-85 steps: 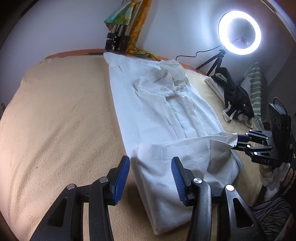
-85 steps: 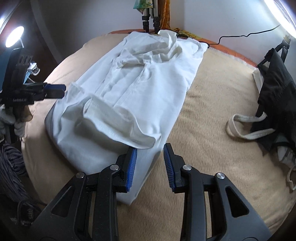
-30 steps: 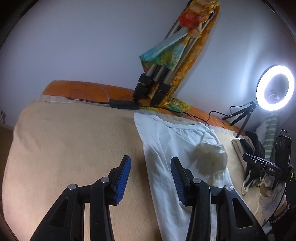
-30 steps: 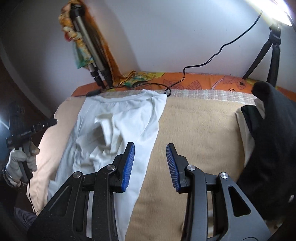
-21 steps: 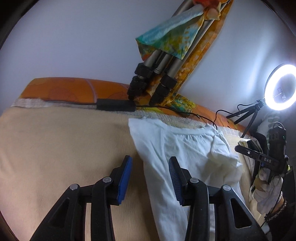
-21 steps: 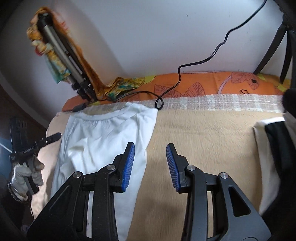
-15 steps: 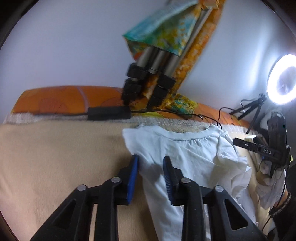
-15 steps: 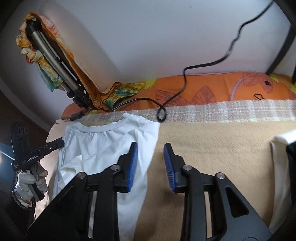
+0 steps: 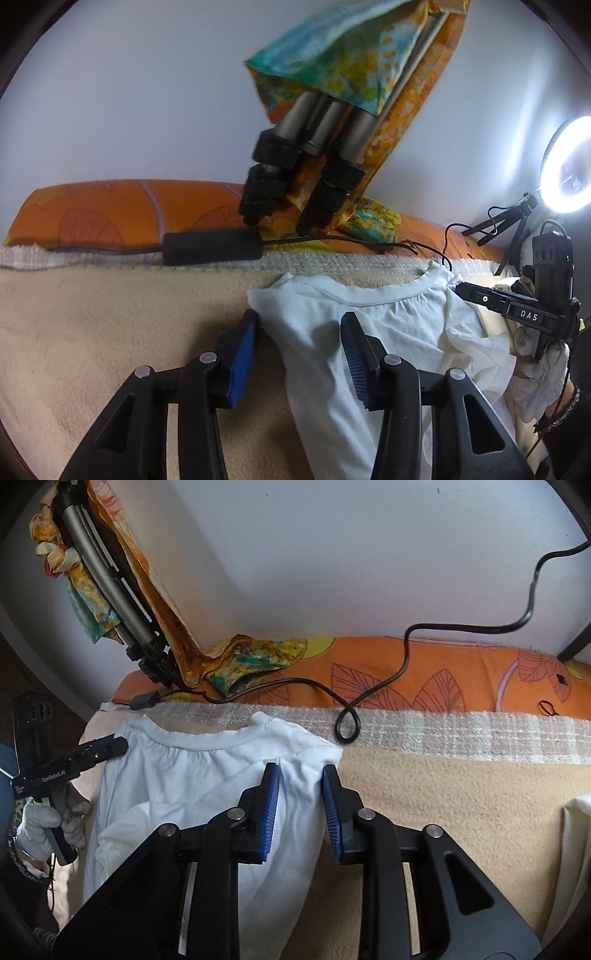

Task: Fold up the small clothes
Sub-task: 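Move both tools to the collar end of the folded shirt, then grasp the collar end with the right tool and fold it over the hem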

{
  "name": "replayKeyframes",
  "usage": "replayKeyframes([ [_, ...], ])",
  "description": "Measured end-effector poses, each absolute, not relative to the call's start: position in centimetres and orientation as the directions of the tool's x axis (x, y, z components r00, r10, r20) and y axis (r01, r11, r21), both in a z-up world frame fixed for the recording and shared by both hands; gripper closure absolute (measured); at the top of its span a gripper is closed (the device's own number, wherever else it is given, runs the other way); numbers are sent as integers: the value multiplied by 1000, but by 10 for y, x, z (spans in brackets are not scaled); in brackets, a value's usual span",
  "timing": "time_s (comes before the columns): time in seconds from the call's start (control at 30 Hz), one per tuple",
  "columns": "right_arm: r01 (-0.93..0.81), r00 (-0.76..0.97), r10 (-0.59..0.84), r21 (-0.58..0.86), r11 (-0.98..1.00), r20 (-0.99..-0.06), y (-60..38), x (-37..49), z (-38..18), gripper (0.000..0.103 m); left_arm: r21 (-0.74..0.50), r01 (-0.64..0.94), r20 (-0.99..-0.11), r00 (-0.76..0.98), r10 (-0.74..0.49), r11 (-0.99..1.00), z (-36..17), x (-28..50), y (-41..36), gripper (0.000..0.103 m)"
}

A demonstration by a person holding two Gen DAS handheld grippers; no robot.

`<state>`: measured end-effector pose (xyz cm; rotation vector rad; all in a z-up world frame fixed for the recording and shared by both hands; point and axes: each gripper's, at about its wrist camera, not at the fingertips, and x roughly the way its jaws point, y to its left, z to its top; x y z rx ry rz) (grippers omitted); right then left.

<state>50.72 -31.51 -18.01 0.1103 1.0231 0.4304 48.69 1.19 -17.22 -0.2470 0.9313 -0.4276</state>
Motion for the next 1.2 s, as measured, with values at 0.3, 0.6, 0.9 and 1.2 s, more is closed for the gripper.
replayKeyframes([
  [0.3,-316,480,375,243,917,-793,-305,501,-170,95,-355,290,-698,551,-458,889,-163,482,-8,100],
  [0.6,-326,553,410,265,907,-725,-318,471,-116,96,-317,353,-641,604,-473,880,-114,445,-9,101],
  [0.9,-353,585,424,254,900,-691,-320,414,-70,96,-266,393,-612,637,-469,880,-71,383,-4,101],
  [1.2,-364,600,412,224,904,-686,-327,326,-52,97,-224,433,-607,639,-473,873,-53,298,0,101],
])
